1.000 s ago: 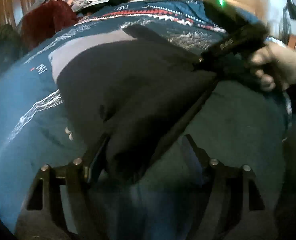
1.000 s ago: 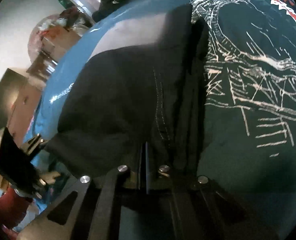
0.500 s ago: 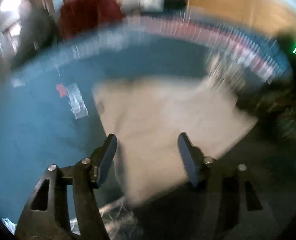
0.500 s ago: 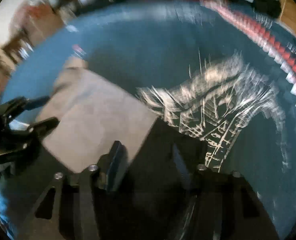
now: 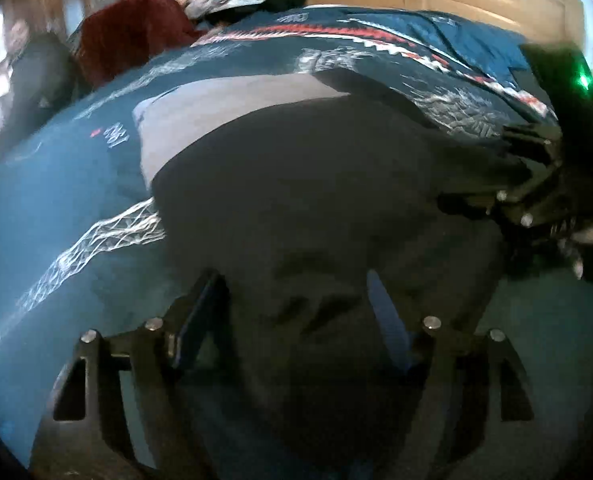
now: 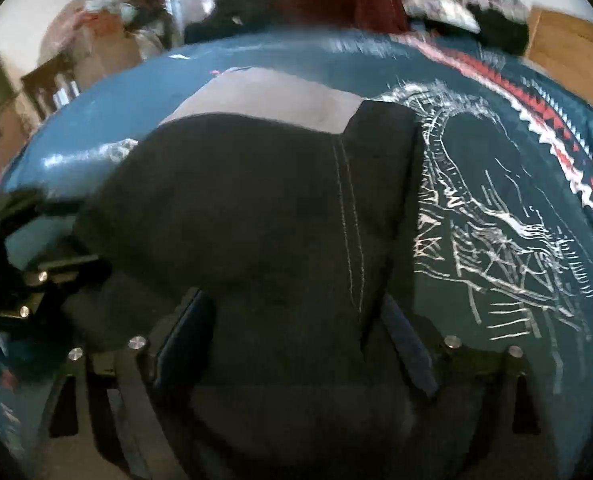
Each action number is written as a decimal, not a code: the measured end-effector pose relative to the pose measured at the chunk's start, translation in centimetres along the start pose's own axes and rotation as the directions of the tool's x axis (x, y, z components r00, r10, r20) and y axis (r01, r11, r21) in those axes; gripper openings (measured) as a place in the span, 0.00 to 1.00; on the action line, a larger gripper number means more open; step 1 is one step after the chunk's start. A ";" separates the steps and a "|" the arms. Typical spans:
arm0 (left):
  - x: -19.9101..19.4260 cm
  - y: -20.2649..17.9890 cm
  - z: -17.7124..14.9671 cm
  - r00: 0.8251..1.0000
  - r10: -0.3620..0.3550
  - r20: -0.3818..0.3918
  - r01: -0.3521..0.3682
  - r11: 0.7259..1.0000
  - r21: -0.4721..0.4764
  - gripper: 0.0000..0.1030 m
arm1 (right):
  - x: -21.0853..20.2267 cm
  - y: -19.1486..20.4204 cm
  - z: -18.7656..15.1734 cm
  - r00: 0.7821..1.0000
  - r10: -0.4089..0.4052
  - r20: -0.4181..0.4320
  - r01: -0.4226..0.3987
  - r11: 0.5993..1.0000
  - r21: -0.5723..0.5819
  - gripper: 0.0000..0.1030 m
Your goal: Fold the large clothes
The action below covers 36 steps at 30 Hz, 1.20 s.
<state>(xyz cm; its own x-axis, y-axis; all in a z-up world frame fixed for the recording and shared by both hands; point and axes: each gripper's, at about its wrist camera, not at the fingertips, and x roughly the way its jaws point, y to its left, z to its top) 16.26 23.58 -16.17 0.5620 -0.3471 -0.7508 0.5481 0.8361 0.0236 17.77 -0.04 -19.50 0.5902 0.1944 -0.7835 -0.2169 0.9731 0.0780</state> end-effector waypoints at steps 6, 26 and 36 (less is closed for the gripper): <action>-4.3 3.3 -3.5 0.987 0.156 -0.029 -0.159 0.965 -0.207 0.75 | -9.1 -0.7 -1.6 0.994 -0.080 0.080 0.076 0.996 0.055 1.00; 2.3 5.3 -6.1 0.965 0.234 -0.117 -0.260 0.910 -0.323 1.00 | -4.6 -8.5 -9.1 0.948 -0.318 -0.030 0.317 0.924 0.214 1.00; 1.7 5.2 -6.5 0.958 0.265 -0.107 -0.285 0.906 -0.314 1.00 | -4.4 -8.9 -8.9 0.951 -0.309 -0.008 0.302 0.926 0.227 1.00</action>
<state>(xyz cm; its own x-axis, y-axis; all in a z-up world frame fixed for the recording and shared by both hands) 16.01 30.08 -21.60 0.6175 -0.0660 -0.7838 0.1418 0.9895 0.0285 10.19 -10.66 -22.28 0.6218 -0.1166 -0.7745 0.1540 0.9878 -0.0250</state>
